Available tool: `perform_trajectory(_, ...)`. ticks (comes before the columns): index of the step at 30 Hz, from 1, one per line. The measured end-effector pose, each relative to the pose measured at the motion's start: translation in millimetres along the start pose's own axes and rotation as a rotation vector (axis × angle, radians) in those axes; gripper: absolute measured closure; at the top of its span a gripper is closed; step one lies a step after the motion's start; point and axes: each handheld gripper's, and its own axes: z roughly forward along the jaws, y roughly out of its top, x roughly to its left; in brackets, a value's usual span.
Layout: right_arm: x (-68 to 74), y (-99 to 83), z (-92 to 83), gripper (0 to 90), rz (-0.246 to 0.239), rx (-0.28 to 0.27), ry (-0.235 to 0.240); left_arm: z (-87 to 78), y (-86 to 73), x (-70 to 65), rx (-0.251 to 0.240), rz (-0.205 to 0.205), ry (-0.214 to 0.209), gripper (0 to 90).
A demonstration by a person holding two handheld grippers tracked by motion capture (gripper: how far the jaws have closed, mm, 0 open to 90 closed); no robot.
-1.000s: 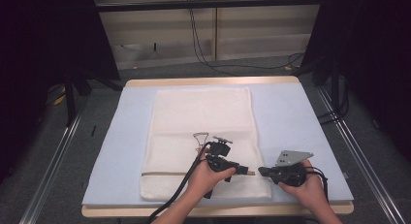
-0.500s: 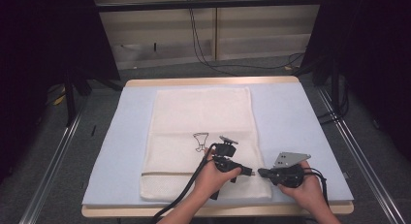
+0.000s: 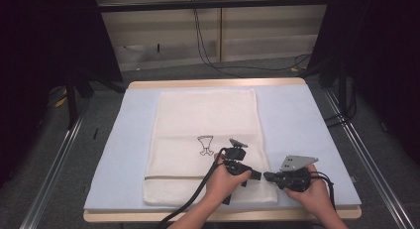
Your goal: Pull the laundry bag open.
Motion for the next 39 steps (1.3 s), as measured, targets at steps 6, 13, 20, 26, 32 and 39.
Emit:
perform_trajectory(6, 0.0, -0.2, 0.0, 90.0, 0.005, -0.001, 0.000, 0.2, 0.0, 0.4, 0.006, 0.012, 0.005, 80.5)
perform_trajectory(13, 0.5, -0.5, 0.3, 90.0, 0.011, -0.005, -0.004, 0.3, 0.9, 1.7, 0.009, -0.008, 0.004, 86.6)
perform_trajectory(20, 3.7, 1.1, 0.4, 90.0, -0.022, 0.012, -0.020, -0.3, 1.3, 2.0, 0.005, -0.044, -0.007, 87.3)
perform_trajectory(26, 2.4, 1.0, 0.6, 90.0, -0.010, 0.011, -0.016, -2.5, 0.6, 2.5, 0.010, -0.046, -0.012, 87.4)
perform_trajectory(32, 1.7, 0.7, 0.2, 90.0, 0.007, 0.014, -0.013, -5.5, 0.3, 4.0, 0.015, -0.049, -0.009, 87.4)
perform_trajectory(39, 1.6, 0.4, -0.1, 90.0, 0.009, 0.028, -0.019, -7.0, 0.2, 7.2, 0.014, -0.071, -0.028, 87.5)
